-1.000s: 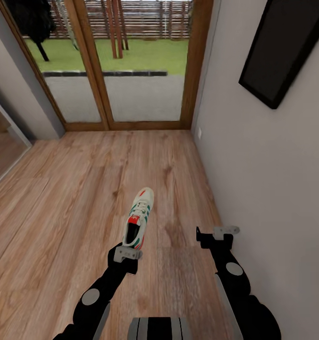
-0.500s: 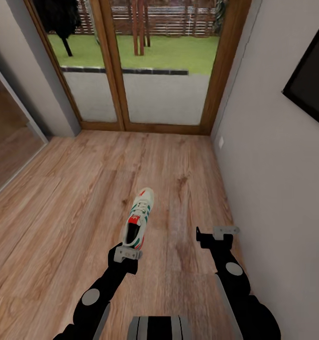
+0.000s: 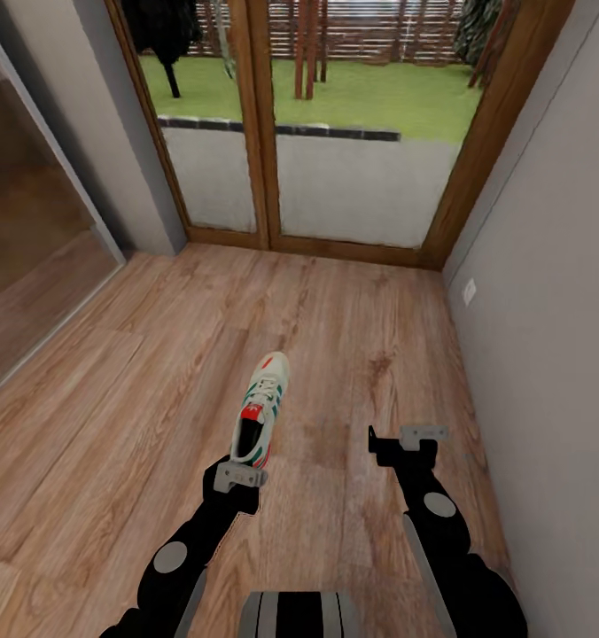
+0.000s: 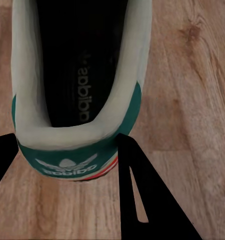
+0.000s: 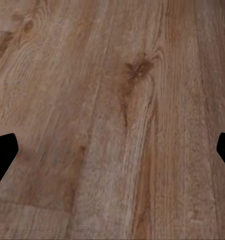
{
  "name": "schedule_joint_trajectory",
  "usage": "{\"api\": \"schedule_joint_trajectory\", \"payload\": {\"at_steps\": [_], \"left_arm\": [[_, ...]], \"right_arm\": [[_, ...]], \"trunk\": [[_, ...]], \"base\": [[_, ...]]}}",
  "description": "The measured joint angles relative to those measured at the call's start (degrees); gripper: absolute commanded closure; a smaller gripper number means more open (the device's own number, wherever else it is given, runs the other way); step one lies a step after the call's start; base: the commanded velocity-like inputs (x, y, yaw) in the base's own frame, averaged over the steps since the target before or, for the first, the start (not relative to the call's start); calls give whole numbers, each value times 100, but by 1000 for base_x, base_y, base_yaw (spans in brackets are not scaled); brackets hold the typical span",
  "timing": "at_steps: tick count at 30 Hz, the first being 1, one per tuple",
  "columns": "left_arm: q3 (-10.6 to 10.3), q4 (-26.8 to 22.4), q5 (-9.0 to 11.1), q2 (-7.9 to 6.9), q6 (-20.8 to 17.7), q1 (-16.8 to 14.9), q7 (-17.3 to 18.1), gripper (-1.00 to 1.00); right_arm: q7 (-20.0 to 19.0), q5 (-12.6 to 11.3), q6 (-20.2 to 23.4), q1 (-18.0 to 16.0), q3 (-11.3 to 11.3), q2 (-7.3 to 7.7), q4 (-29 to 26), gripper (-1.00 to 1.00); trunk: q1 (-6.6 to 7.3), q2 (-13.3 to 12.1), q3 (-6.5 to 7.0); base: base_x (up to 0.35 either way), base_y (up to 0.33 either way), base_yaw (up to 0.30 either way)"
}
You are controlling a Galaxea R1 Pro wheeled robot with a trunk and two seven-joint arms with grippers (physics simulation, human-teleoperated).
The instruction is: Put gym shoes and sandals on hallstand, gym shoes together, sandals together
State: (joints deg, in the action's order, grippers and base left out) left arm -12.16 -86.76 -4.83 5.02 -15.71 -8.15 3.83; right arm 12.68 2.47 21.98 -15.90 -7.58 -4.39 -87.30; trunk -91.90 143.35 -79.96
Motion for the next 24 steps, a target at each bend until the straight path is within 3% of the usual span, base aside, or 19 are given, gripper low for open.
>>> {"api": "schedule_joint_trajectory", "payload": {"at_steps": [9,24], "left_arm": [[-3,1,0,1,1,-1,0,100],[-7,2,0,5,1,-1,0,100]], "right_arm": [[-2,0,1,1,1,1,1,-100],[-9,0,-6,1,-2,4,9,-100]], "trunk": [[0,0,-42],[0,0,-49]], "base": [[336,29,187],[336,1,12]]}}
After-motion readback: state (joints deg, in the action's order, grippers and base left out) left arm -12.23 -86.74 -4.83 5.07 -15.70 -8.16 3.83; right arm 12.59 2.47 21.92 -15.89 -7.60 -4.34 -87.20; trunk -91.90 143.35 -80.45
